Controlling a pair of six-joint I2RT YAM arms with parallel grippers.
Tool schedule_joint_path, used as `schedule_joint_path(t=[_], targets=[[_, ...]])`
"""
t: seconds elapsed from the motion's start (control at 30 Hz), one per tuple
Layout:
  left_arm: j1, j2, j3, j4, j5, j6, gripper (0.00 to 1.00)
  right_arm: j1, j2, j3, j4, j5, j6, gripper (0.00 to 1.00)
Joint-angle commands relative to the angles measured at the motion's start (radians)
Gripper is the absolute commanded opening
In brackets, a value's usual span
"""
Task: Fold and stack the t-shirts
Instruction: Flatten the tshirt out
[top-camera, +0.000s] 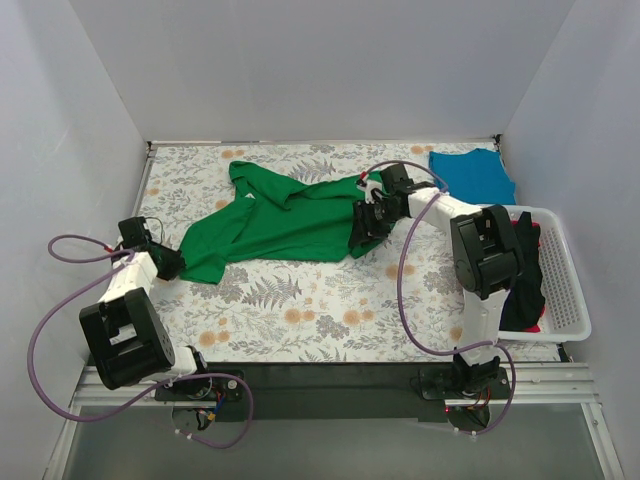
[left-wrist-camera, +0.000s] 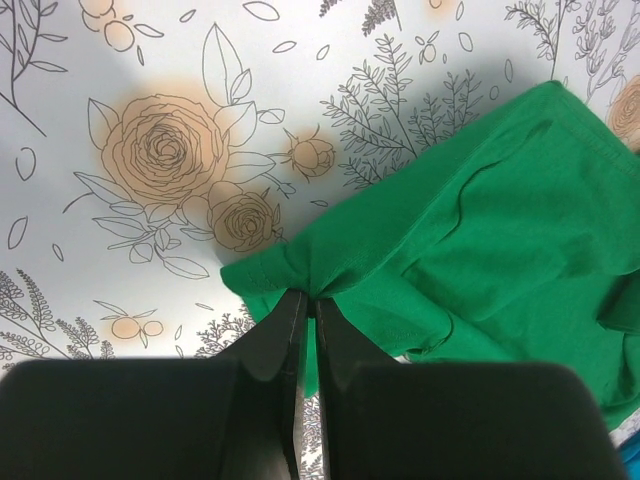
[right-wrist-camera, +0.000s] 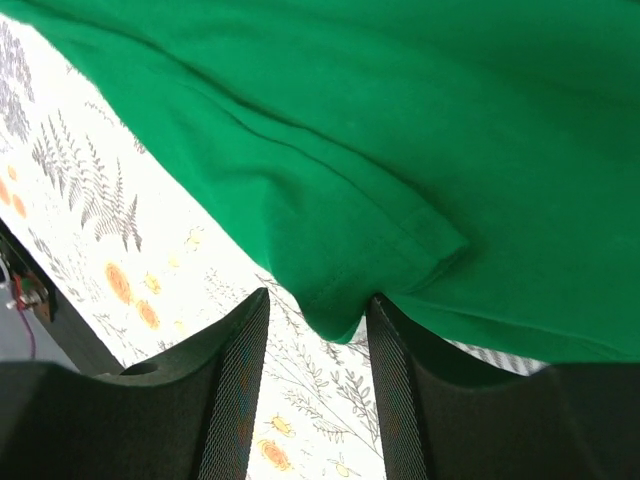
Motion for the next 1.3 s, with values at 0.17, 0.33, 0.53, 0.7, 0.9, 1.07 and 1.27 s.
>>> schedule_joint_path(t=[0.17, 0.33, 0.53, 0.7, 0.9, 1.07, 1.27], targets=[[-0.012, -0.032, 0.047, 0.0, 0.01, 0.013, 0.0, 0.197, -0.14, -0.097, -0.058, 0.141, -0.178, 0.49], [-0.018, -0.032, 0.051, 0.0, 0.001, 0.017, 0.0, 0.329, -0.261, -0.235, -0.101, 0.405, -0.21, 0.49], [-0.018, -0.028, 0.06, -0.003, -0.019, 0.02, 0.0, 0.28, -0.4, -0.335, -0.165, 0.531, -0.15, 0.49], [-0.021, -0.018, 0.077, -0.006, -0.014, 0.019, 0.0, 0.105, -0.445, -0.319, -0.101, 0.279, -0.099, 0.49], [-0.025, -0.026, 0.071, -0.007, -0.01, 0.02, 0.0, 0.03, -0.313, -0.189, 0.054, 0.101, 0.023, 0.53], [-0.03, -0.035, 0.065, -0.007, -0.001, 0.02, 0.0, 0.01, -0.174, -0.094, 0.117, 0.069, 0.077, 0.54], [-0.036, -0.05, 0.053, -0.012, -0.002, 0.025, 0.0, 0.001, -0.086, -0.049, 0.138, 0.087, 0.082, 0.52]])
